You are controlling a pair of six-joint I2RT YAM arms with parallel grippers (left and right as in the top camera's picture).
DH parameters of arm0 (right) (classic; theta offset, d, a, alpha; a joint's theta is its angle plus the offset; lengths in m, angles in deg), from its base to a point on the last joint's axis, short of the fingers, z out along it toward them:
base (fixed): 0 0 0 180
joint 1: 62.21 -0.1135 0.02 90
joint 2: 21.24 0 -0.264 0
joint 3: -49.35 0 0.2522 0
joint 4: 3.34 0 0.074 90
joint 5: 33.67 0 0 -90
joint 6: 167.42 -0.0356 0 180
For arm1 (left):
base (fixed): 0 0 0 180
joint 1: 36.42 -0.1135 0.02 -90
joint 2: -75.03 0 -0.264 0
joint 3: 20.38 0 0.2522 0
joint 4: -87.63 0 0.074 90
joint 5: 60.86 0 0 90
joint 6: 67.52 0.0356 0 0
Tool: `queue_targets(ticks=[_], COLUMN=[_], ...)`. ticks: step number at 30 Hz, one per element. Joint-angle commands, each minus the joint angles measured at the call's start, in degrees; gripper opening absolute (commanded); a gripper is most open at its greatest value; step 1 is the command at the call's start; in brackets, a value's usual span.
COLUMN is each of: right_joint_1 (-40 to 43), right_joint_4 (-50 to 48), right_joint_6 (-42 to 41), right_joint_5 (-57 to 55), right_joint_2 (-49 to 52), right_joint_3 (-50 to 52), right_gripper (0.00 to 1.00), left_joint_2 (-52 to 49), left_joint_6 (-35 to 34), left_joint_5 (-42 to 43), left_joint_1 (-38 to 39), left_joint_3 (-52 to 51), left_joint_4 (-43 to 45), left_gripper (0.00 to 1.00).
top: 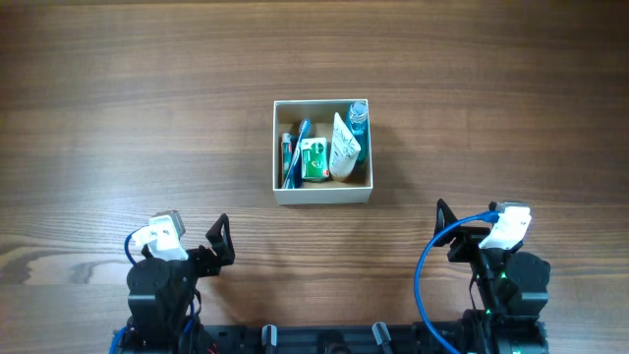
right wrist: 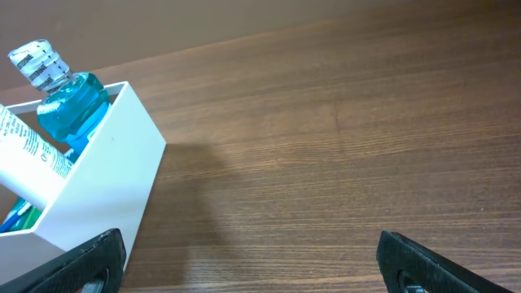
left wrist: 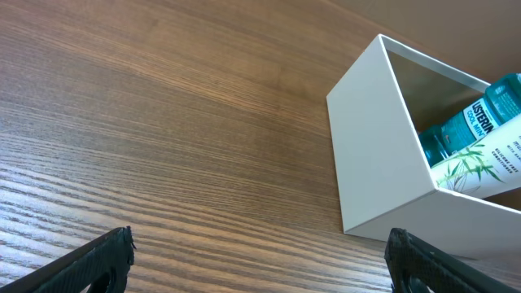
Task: Pack container
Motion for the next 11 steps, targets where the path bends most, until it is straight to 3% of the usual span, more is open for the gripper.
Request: queue_targets(ticks=[1, 11], right_joint_1=[-0.2, -0.2], right_joint_4=[-0.3, -0.3], right_joint_6=[-0.6, -0.6], right_joint_5=[0.9, 0.9], right_joint_2=[-0.4, -0.4], right_joint_3=[0.1, 0.1], right_gripper=[1.0, 1.0], left_joint_2=[0.5, 0.5], left_joint_6=[0.5, 0.5], left_joint_5=[2.1, 2.1], left_joint_1=[-0.1, -0.1], left_joint_3=[-1.0, -1.0], left_joint_4=[-0.2, -0.2], left_gripper=[1.0, 1.0])
